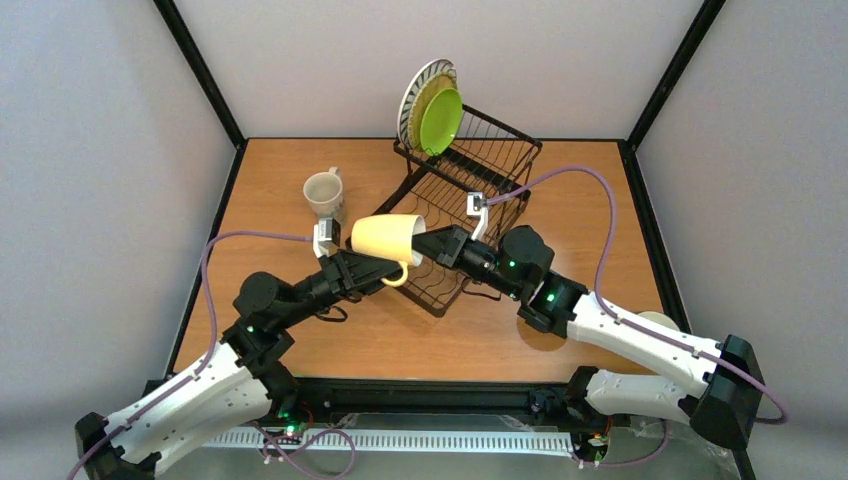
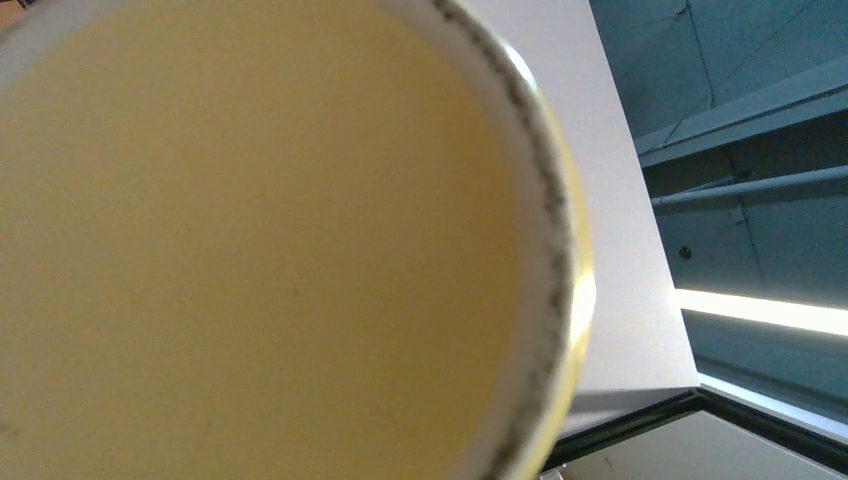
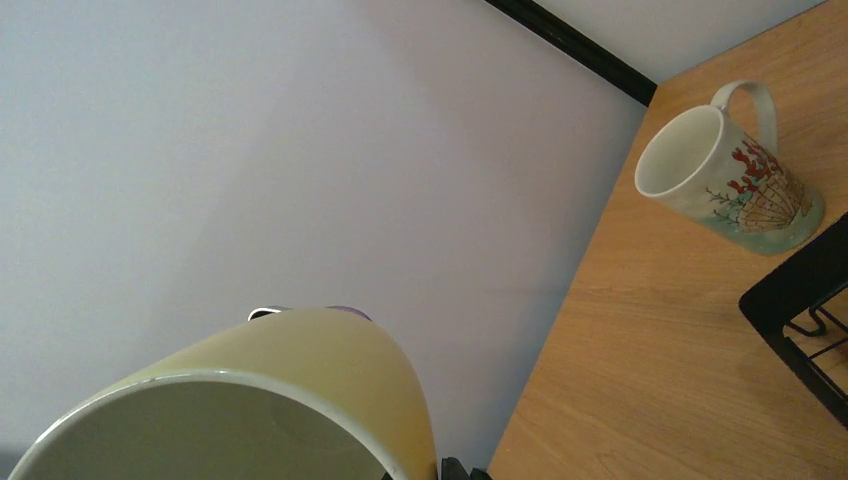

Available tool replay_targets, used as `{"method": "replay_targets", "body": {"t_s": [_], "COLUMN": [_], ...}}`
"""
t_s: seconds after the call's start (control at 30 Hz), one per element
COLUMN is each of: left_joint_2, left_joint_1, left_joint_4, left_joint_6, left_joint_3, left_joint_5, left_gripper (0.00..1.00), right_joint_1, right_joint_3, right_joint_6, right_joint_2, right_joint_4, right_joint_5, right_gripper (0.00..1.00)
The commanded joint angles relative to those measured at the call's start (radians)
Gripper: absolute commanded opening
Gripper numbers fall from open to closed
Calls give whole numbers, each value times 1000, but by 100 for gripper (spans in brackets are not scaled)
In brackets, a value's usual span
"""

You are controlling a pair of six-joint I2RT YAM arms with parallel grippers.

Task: Load the mixed dishes into the dish rack
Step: Pass from the right arm to the left

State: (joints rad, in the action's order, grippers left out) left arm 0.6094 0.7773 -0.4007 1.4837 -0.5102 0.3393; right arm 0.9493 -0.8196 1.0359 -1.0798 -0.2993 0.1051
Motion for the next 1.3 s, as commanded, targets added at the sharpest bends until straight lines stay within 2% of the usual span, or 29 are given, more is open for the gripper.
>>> {"method": "replay_targets", "body": {"t_s": [0.0,0.1,0.2,0.57,0.7,0.83,0.87,1.0,1.17,1.27], "left_joint_2": [0,32,55,57,60,74,73,56,34,20], "left_joint_1": [2,3,2,2,3,2,3,3,2,2], "left_joint_4": [-38,-36,-44,-1,17,14,14,30,42,51], "left_joint_6": [36,38,40,26,-9,-44,-49,-69,-81,-94], "left_joint_3": [-43,-67,-77,-86,-100,-116,-117,-118,-108,-108], "left_joint_5": [-71,-55,-45,-63,-74,-73,-77,-101,-123,-138], "left_gripper": [80,80,75,29,2,0,0,0,0,0], "right_joint_1": [11,10,11,11,11,11,10,11,11,11], "right_joint_3": [17,17,17,22,23,17,17,17,20,24], "right_joint_6": [-79,-102,-118,-137,-144,-157,-158,-167,-169,-169], "right_joint_2": [18,11,9,-13,-7,-3,0,17,31,43], "right_joint_4": [-27,-27,-25,-25,-4,34,41,70,92,104], "right_joint_5": [49,54,54,59,53,45,40,13,-7,-25], "right_gripper": [2,2,2,2,2,2,6,33,50,56]}}
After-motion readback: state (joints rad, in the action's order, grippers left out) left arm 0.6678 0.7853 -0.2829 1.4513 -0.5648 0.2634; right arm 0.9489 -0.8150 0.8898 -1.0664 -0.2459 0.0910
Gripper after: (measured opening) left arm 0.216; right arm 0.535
